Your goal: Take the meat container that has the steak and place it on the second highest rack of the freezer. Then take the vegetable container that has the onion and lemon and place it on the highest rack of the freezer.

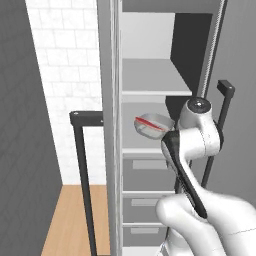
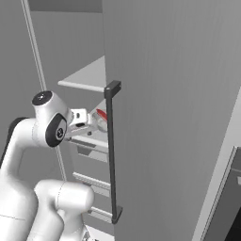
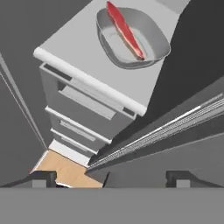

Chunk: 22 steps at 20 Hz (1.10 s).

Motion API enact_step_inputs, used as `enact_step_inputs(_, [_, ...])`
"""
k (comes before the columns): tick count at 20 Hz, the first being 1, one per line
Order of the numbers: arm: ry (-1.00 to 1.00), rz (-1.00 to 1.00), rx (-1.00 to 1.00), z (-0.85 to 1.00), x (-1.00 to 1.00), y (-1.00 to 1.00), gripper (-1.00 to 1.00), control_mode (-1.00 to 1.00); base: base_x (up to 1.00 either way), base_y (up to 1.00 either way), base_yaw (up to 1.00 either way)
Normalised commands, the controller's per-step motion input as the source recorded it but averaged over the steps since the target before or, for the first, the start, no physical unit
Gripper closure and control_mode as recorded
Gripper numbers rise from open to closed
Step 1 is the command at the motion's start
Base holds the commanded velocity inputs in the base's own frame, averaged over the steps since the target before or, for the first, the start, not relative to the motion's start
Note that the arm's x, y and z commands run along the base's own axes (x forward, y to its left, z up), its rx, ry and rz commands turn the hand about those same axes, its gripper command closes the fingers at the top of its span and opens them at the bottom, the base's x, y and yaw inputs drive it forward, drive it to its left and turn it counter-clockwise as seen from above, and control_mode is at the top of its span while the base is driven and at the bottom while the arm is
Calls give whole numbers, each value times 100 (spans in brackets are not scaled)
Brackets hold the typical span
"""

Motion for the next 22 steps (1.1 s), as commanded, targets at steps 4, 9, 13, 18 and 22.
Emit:
enact_step_inputs(4, [-1,-35,31,45,-96,-12,-100,-100,0,0,0])
enact_step_inputs(9, [-1,-29,25,27,-96,-11,-100,-100,0,0,0])
enact_step_inputs(13, [0,-14,6,31,-58,-2,-100,-100,0,0,0])
enact_step_inputs(18, [1,1,0,31,-30,-22,-100,-100,0,0,0])
enact_step_inputs(22, [1,13,0,9,-16,-38,-100,-100,0,0,0])
